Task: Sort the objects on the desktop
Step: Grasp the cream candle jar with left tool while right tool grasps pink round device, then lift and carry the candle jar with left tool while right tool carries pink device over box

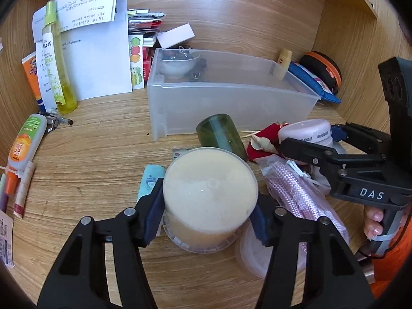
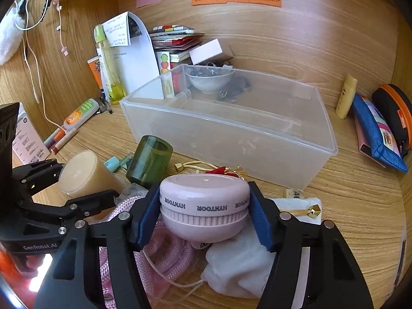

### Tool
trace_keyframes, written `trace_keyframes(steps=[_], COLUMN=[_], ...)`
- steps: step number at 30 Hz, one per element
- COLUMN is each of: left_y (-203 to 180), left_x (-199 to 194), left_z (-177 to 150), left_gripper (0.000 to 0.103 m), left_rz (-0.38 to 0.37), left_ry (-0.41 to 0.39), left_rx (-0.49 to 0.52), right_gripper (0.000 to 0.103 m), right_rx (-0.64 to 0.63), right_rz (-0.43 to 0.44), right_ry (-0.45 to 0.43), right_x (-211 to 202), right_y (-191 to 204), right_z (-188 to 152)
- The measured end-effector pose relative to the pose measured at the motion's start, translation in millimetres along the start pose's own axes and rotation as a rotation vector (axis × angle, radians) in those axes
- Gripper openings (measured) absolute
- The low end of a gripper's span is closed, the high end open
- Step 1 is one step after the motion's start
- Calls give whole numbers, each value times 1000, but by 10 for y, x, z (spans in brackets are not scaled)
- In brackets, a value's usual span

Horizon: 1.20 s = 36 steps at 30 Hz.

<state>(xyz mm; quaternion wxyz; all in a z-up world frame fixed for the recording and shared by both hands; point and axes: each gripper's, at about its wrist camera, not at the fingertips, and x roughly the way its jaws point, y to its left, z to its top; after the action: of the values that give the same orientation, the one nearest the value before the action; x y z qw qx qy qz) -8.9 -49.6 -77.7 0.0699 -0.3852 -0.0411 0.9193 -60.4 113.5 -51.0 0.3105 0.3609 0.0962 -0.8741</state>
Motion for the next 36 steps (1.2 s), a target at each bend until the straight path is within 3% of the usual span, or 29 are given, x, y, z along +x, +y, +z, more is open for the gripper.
trace_keyframes(steps=[8, 15, 27, 36], left_y=[71, 69, 218, 295], left_x=[-24, -185, -332, -343], left_z=[45, 146, 566, 935], left_gripper=[57, 57, 57, 57], left_rz=[-19, -16, -5, 4], left_ry=[2, -56, -142, -190], left_rx=[-55, -63, -79, -74], right_gripper=[60, 60, 60, 60], right_rx=[19, 37, 117, 105], right_rz=[15, 19, -32, -53], right_ry=[-48, -88, -169, -205], right_x=[-144, -316, -611, -642], right_y=[-67, -158, -532, -693], right_z=[31, 78, 168, 386])
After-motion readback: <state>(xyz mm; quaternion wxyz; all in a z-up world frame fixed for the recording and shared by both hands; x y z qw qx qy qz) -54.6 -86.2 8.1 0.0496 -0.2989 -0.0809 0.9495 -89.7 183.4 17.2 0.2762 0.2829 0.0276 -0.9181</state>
